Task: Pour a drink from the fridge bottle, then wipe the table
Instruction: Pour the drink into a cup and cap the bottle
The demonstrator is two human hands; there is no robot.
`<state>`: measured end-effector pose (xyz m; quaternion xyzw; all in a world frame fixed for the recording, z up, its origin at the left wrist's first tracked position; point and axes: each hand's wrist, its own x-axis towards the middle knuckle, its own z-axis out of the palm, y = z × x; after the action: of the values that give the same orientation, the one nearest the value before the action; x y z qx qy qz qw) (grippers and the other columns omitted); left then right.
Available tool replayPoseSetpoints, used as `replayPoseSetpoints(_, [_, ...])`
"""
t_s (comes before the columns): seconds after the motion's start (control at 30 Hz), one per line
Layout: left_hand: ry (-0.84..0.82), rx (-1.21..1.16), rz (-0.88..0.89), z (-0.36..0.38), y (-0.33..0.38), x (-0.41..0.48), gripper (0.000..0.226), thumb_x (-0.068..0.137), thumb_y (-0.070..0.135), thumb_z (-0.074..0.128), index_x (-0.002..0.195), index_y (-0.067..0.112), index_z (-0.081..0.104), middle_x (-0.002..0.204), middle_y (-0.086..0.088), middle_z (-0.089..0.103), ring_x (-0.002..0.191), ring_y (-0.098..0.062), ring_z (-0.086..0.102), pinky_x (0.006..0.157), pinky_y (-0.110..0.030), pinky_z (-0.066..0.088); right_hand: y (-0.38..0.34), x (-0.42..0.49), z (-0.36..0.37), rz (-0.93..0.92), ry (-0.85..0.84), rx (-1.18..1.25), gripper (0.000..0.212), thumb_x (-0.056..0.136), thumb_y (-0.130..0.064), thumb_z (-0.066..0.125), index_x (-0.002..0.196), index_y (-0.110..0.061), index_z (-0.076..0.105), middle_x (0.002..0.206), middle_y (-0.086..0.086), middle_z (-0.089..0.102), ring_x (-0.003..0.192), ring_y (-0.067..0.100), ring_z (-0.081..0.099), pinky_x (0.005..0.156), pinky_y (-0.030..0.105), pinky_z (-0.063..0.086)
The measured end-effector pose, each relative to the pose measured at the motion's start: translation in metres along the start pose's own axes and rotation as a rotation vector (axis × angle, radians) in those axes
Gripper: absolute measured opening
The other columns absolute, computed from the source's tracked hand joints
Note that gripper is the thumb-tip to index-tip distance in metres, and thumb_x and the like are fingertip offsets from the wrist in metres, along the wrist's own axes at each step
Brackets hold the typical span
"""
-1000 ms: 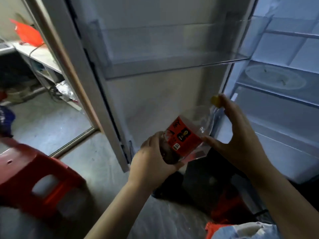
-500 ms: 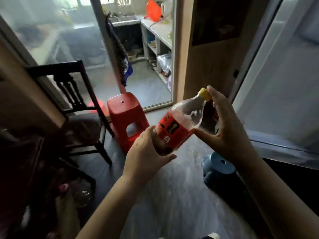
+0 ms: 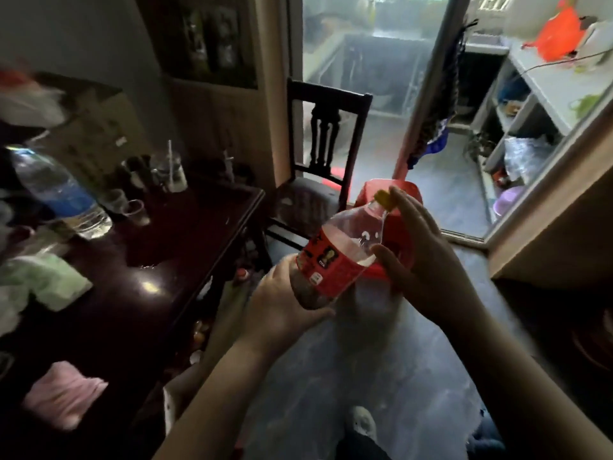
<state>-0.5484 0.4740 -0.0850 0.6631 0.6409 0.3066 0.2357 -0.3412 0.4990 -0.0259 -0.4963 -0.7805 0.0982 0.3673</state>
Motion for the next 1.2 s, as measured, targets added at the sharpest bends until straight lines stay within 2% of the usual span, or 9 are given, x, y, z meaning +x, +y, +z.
replayPoseSetpoints(0.23, [0.132,0.012,-0.177,-0.012,-0.037,0.014,0.087,0.050,0.060,0.081,0.124,0.034,0.042,0.116,0.014,0.057,0.108,-0.009,0.054,0.089,-0.034,0.048,0.009,0.063,0.046,-0.151,-0.196,0.144,0.068,0.088,-0.033,0.055,0.147,-0.014,0.027,0.152,0.006,0.032,0.139,0.014,0.029,0.110,0.028,0.028])
replayPoseSetpoints(0.33, [0.174,-0.022,-0.245,-0.009,-0.035,0.025,0.083,0.052,0.049,0.086,0.122,0.036,0.043,0.113,0.018,0.056,0.106,-0.003,0.053,0.086,-0.024,0.045,0.025,0.087,0.052,-0.198,-0.252,0.174,0.067,0.088,-0.023,0.062,0.146,-0.015,0.029,0.150,0.004,0.035,0.134,0.008,0.030,0.107,0.025,0.028])
replayPoseSetpoints(0.47, [0.232,-0.036,-0.305,0.005,-0.033,0.040,0.085,0.054,0.046,0.086,0.127,0.033,0.044,0.116,0.020,0.054,0.102,0.004,0.049,0.077,-0.006,0.034,0.050,0.118,0.058,-0.284,-0.308,0.210,0.060,0.087,-0.020,0.062,0.142,-0.014,0.037,0.144,0.003,0.044,0.132,0.012,0.040,0.104,0.021,0.035])
replayPoseSetpoints(0.57, [0.286,-0.015,-0.371,0.015,-0.037,0.047,0.086,0.054,0.046,0.085,0.128,0.031,0.044,0.119,0.019,0.054,0.108,0.001,0.049,0.084,-0.016,0.037,0.060,0.135,0.071,-0.344,-0.352,0.256,0.055,0.088,-0.021,0.059,0.140,-0.014,0.041,0.140,0.001,0.048,0.129,0.008,0.043,0.103,0.014,0.035])
replayPoseSetpoints(0.7, [0.364,-0.005,-0.460,0.018,-0.047,0.045,0.088,0.054,0.041,0.087,0.130,0.024,0.046,0.123,0.013,0.055,0.114,-0.005,0.051,0.095,-0.025,0.042,0.058,0.153,0.100,-0.406,-0.409,0.330,0.055,0.086,-0.021,0.060,0.138,-0.012,0.043,0.138,0.000,0.049,0.128,0.010,0.045,0.105,0.031,0.042])
replayPoseSetpoints(0.77, [0.386,0.016,-0.516,0.012,-0.054,0.042,0.091,0.054,0.045,0.086,0.132,0.026,0.042,0.125,0.014,0.053,0.116,-0.004,0.049,0.098,-0.027,0.042,0.051,0.163,0.118,-0.428,-0.439,0.384,0.053,0.086,-0.021,0.060,0.137,-0.012,0.045,0.137,-0.001,0.050,0.127,0.009,0.046,0.105,0.030,0.042])
replayPoseSetpoints(1.0, [0.475,0.025,-0.646,-0.025,-0.106,0.055,0.079,0.049,0.050,0.082,0.118,0.038,0.045,0.112,0.020,0.057,0.103,0.000,0.057,0.087,-0.034,0.051,0.015,0.205,0.192,-0.490,-0.549,0.453,0.052,0.087,-0.013,0.064,0.136,-0.012,0.046,0.137,-0.006,0.047,0.127,0.000,0.041,0.104,0.007,0.029])
replayPoseSetpoints(1.1, [0.522,0.009,-0.674,-0.045,-0.136,0.072,0.075,0.048,0.049,0.081,0.114,0.038,0.048,0.108,0.018,0.059,0.101,-0.001,0.058,0.085,-0.034,0.051,-0.003,0.232,0.228,-0.521,-0.560,0.449,0.053,0.087,-0.012,0.064,0.136,-0.013,0.045,0.136,-0.008,0.046,0.127,0.001,0.041,0.103,0.007,0.029])
replayPoseSetpoints(1.2, [0.547,-0.001,-0.683,-0.071,-0.167,0.094,0.074,0.048,0.047,0.083,0.112,0.036,0.049,0.106,0.019,0.058,0.101,-0.002,0.057,0.084,-0.027,0.049,-0.028,0.264,0.261,-0.533,-0.580,0.436,0.053,0.088,-0.015,0.063,0.137,-0.016,0.043,0.138,-0.005,0.048,0.126,0.006,0.046,0.102,0.016,0.037])
